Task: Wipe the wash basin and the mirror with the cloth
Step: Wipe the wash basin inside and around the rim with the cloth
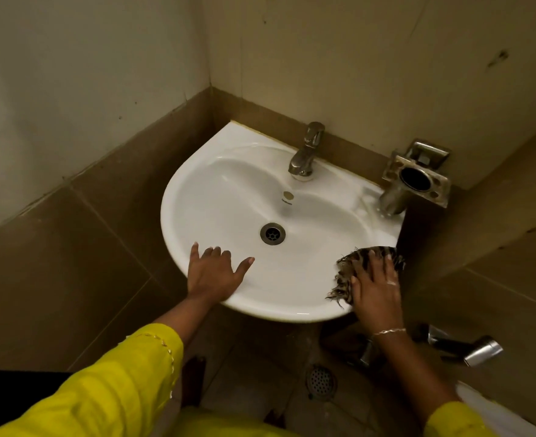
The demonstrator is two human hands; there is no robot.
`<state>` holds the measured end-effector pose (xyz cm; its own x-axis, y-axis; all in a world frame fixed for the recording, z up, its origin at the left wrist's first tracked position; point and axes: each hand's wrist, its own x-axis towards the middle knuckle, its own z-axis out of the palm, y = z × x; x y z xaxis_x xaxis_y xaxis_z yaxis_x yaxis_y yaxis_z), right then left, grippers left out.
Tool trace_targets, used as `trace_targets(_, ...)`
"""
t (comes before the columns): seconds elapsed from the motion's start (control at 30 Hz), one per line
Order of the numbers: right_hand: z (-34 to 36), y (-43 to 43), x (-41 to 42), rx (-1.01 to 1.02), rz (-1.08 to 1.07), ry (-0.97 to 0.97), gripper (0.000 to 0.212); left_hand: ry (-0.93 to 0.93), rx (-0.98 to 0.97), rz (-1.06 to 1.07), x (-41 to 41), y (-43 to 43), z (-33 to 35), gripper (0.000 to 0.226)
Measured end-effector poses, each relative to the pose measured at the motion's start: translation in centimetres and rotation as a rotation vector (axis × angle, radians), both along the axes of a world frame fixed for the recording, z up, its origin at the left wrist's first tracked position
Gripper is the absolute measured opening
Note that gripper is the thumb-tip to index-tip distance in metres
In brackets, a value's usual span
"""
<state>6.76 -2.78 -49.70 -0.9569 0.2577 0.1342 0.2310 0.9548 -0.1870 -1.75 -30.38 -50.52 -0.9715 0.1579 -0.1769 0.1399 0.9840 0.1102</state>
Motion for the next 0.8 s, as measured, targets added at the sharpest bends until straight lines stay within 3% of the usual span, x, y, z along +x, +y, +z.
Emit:
trace_targets(0.1,-0.2,-1.6,-0.3,-0.063,-0.138,-0.175,0.052,0.008,-0.007,0.002,0.0,-0.2,-0.3,0.093)
trace_targets(0.2,-0.1,-1.1,-1.5,-0.115,-0.212,-0.134,0.063,0.009,-0.015,0.003,0.0,0.0,-0.3,0.086)
trace_targets(0.27,0.0,0.1,-2.8,-0.105,-0.22,-0.181,0.065,0.021,-0.012,0.006,0.1,0.1,-0.2,0.093)
trace_targets(0.5,1.6,3.9,-8.2,-0.034,-0.224,-0.194,0.057,0.069,0.052,0.024,0.2,0.2,0.1,0.094)
trace_targets(0.7,0.4,2.5,-5.9,0.014,-0.207,-0.171,0.062,0.093,0.065,0.021,0.2,0.2,-0.2,0.091)
trace_targets(0.8,0.2,3.3,-6.5,-0.032,-0.214,-0.18,0.055,0.101,0.092,0.032,0.3,0.2,-0.3,0.089)
